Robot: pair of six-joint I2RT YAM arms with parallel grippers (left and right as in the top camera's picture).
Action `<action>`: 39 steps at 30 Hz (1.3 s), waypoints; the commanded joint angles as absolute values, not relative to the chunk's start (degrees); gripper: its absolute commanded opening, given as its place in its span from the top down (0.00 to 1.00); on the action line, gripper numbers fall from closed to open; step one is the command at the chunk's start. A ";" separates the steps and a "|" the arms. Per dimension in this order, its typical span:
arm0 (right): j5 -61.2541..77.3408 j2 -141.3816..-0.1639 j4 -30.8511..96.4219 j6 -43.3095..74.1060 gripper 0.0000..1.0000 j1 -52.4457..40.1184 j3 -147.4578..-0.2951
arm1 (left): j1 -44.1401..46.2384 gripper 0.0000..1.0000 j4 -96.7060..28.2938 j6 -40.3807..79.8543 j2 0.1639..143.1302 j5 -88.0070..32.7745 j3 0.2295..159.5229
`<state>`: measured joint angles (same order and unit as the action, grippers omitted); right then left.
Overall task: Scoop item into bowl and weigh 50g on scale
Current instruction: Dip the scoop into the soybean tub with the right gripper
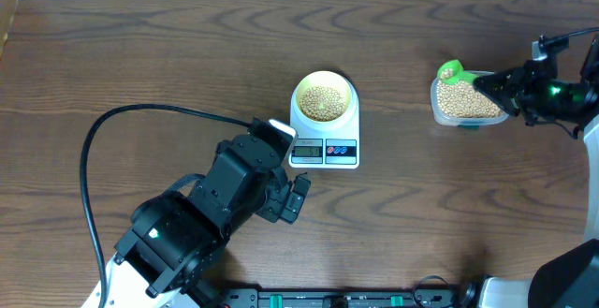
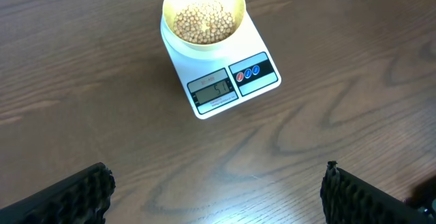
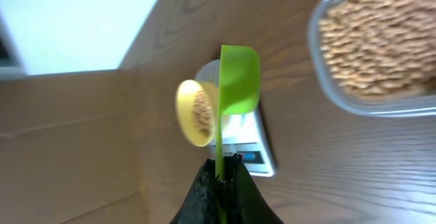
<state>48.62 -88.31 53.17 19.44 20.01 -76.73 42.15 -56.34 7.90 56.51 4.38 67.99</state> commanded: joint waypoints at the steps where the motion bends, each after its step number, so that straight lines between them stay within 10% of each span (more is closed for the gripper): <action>1: 41.74 -87.22 53.67 16.01 0.99 20.47 -76.53 | 42.19 0.01 -56.36 8.23 56.49 4.05 69.12; 39: -18.96 -87.22 54.43 16.01 0.99 -6.11 -76.71 | 42.19 0.01 -56.36 8.23 56.49 4.05 69.12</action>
